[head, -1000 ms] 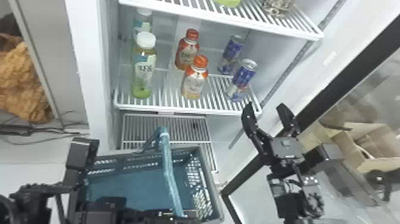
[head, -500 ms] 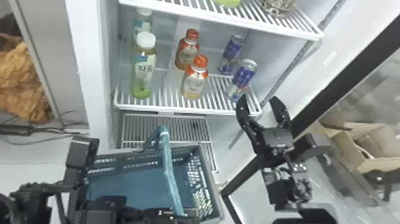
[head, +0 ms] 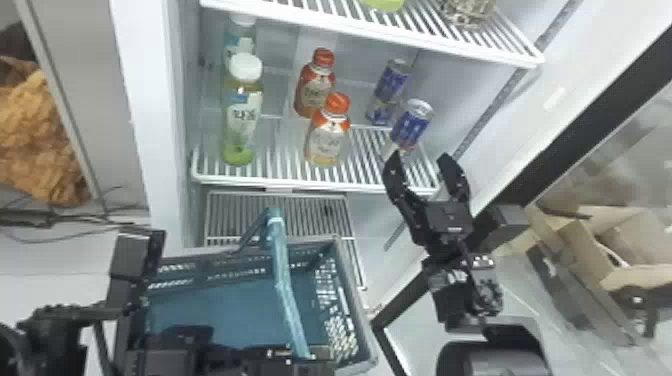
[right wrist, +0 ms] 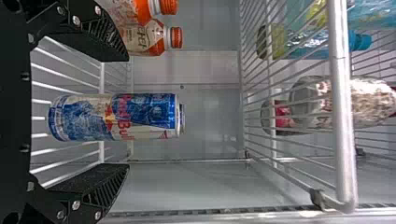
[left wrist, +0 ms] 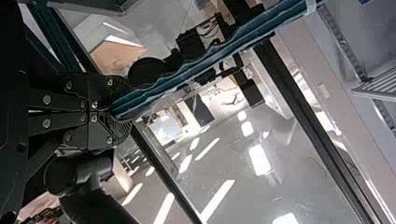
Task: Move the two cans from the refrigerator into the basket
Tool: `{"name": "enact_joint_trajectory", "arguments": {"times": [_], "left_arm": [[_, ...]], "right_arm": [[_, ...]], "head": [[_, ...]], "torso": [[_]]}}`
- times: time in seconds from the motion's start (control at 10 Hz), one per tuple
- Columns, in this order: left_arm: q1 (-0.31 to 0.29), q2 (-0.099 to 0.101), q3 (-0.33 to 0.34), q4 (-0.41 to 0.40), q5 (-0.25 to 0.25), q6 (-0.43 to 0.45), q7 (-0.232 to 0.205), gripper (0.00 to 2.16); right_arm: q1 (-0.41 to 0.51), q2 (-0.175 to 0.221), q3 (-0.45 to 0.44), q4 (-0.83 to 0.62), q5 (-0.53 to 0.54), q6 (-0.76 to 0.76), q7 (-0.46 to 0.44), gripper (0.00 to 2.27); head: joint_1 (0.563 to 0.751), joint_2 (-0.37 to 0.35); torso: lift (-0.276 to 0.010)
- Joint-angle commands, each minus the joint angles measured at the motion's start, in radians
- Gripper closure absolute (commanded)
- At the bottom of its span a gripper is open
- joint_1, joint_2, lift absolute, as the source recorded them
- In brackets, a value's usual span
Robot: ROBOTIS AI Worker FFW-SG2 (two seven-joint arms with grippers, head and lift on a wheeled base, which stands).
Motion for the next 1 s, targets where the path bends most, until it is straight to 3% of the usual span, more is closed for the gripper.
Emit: {"name": "enact_joint_trajectory", "arguments": {"times": [0.0, 0.3, 0.5, 0.9], "left_arm": [[-0.002, 0.000, -0.001, 0.003, 0.005, -0.003, 0.000, 1.19], [-0.004, 0.000, -0.003, 0.013, 0.015, -0.018, 0.000, 1.19], [-0.004, -0.002, -0.015, 0.025, 0.058, -0.054, 0.005, 1.19], [-0.009, -0.003, -0.019, 0.027, 0.062, -0.054, 0.006, 1.19]], "right_arm": [[-0.041, -0.005, 0.005, 0.042, 0.004, 0.000, 0.000, 0.21], [-0.100, -0.015, 0.013, 0.104, 0.014, -0.002, -0.001, 0.21], [-0.146, -0.021, 0.025, 0.155, 0.004, -0.007, -0.006, 0.21], [-0.227, -0.032, 0.041, 0.224, -0.002, -0.017, -0.018, 0.21]], "head": [[0.695, -0.350], [0.695, -0.350], [0.695, -0.350], [0.695, -0.350]], "torso": [[-0.266], [-0.266], [-0.266], [-0.266]]}}
